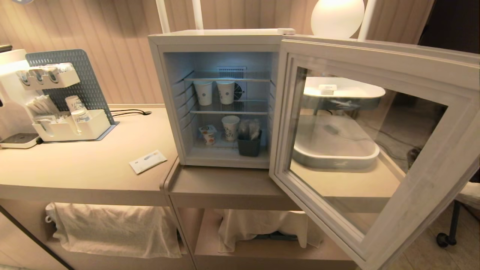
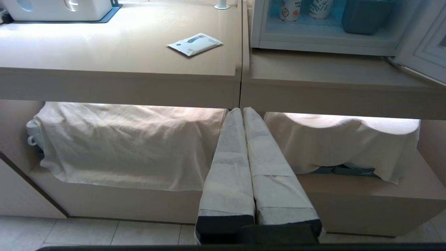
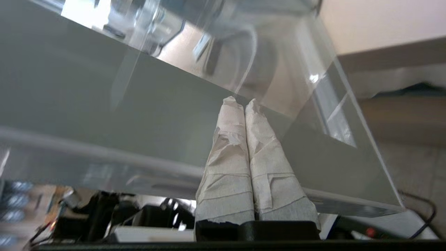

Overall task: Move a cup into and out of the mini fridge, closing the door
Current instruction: Close the freezer door

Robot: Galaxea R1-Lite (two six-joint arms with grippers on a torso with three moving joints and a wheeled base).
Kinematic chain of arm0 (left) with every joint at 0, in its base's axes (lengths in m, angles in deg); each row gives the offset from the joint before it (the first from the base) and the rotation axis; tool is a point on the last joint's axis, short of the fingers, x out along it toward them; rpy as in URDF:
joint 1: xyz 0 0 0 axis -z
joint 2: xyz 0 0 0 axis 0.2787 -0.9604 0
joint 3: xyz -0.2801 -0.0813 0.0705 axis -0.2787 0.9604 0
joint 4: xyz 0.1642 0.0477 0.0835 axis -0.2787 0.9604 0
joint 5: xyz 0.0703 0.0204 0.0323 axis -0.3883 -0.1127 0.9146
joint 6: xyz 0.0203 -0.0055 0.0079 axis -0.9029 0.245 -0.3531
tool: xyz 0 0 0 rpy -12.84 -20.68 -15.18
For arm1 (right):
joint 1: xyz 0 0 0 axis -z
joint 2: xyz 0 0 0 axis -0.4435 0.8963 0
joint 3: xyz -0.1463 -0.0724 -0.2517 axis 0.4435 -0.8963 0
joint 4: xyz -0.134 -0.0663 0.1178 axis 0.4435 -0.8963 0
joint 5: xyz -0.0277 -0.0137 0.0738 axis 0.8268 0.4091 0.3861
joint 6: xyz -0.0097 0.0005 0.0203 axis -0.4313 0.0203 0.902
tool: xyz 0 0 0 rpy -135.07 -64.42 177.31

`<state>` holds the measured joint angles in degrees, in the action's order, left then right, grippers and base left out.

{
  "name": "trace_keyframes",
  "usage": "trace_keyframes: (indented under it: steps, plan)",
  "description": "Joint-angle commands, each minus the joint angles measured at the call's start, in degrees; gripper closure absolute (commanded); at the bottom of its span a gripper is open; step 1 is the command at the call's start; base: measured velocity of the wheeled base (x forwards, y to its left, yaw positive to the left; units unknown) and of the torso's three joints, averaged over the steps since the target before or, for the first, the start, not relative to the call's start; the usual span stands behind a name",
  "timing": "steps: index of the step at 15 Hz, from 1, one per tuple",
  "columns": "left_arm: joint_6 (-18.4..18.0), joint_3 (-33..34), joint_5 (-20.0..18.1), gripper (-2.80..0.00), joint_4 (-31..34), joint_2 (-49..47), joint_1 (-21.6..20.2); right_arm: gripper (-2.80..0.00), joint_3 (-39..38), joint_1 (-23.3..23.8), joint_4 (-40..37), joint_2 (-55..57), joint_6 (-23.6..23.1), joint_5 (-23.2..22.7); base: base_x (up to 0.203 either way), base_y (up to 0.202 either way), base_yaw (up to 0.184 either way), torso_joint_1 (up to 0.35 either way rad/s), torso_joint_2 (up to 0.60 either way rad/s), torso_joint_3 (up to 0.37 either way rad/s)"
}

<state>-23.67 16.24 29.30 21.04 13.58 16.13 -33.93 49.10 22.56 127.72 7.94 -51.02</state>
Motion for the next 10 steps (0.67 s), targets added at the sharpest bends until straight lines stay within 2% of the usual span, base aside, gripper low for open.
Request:
trace_keyframes:
  steps: [1, 3, 5, 8, 10]
  plan:
    - [0.06, 0.04, 0.02, 0.0, -0.02, -0.05, -0.02, 0.0, -0.48, -4.37, 0.07, 0.07, 1.4, -0.21, 0.0, 0.0, 0.0, 0.0, 0.0, 0.0]
    - [0.06, 0.01, 0.02, 0.0, -0.02, -0.08, -0.03, 0.0, 0.11, -10.33, 0.42, -0.04, 4.14, 1.14, 0.0, 0.0, 0.0, 0.0, 0.0, 0.0]
    - [0.07, 0.04, 0.02, 0.0, -0.02, -0.03, -0.04, 0.0, 1.82, -19.59, 0.68, 0.69, 6.52, 6.62, 0.0, 0.0, 0.0, 0.0, 0.0, 0.0]
    - [0.09, 0.01, 0.02, 0.0, -0.02, -0.08, 0.03, 0.0, 7.78, -35.27, 1.97, 6.95, 9.82, 23.26, 0.0, 0.0, 0.0, 0.0, 0.0, 0.0]
    - [0.09, 0.05, 0.02, 0.0, -0.02, -0.05, -0.04, 0.0, 13.5, -41.94, 4.1, 14.6, 11.15, 31.88, 0.0, 0.0, 0.0, 0.0, 0.0, 0.0]
